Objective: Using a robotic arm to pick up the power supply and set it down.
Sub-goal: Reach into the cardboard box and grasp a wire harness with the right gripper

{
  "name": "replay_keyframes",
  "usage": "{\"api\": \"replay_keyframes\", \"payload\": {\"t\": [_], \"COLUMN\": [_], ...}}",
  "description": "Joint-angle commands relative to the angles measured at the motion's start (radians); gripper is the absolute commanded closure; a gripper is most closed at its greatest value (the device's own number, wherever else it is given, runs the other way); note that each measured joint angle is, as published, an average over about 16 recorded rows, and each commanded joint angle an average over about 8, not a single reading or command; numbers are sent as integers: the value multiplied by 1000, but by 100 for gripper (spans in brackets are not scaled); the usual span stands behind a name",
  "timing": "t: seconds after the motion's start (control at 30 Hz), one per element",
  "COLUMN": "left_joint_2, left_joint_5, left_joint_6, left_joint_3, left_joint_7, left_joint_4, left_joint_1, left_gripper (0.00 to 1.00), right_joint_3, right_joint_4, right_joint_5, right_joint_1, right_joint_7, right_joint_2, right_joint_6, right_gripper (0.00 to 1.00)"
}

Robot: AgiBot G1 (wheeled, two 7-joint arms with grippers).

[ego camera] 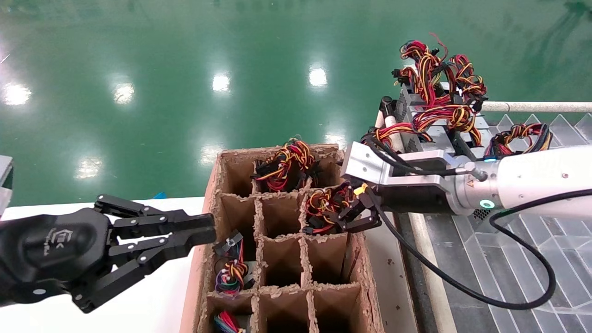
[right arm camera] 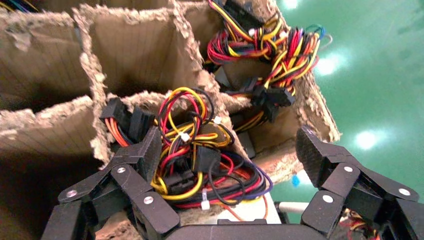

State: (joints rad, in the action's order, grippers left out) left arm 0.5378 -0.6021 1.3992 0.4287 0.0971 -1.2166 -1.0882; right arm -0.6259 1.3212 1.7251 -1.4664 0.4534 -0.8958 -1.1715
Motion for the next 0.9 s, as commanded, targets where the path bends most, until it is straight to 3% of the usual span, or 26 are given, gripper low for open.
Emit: {"api": "replay_keyframes", "payload": {"t": [0.03, 0.9], "left_joint_2": [0, 0], "left_joint_5": [0, 0], "left_joint_6": [0, 0], "left_joint_3": [0, 0], "left_joint_7": [0, 0], "left_joint_4": [0, 0], "left_joint_1": [0, 0], "left_gripper": [100, 100], "right_joint_3": [-5, -50], "right_joint_4": [-1, 1], "right_joint_5": [17, 36], "right_joint_1": [1, -19], "right_joint_7": [13, 29], "right_joint_2": [-3, -37], "right_joint_6": [4, -68], "right_gripper": [100, 100]}}
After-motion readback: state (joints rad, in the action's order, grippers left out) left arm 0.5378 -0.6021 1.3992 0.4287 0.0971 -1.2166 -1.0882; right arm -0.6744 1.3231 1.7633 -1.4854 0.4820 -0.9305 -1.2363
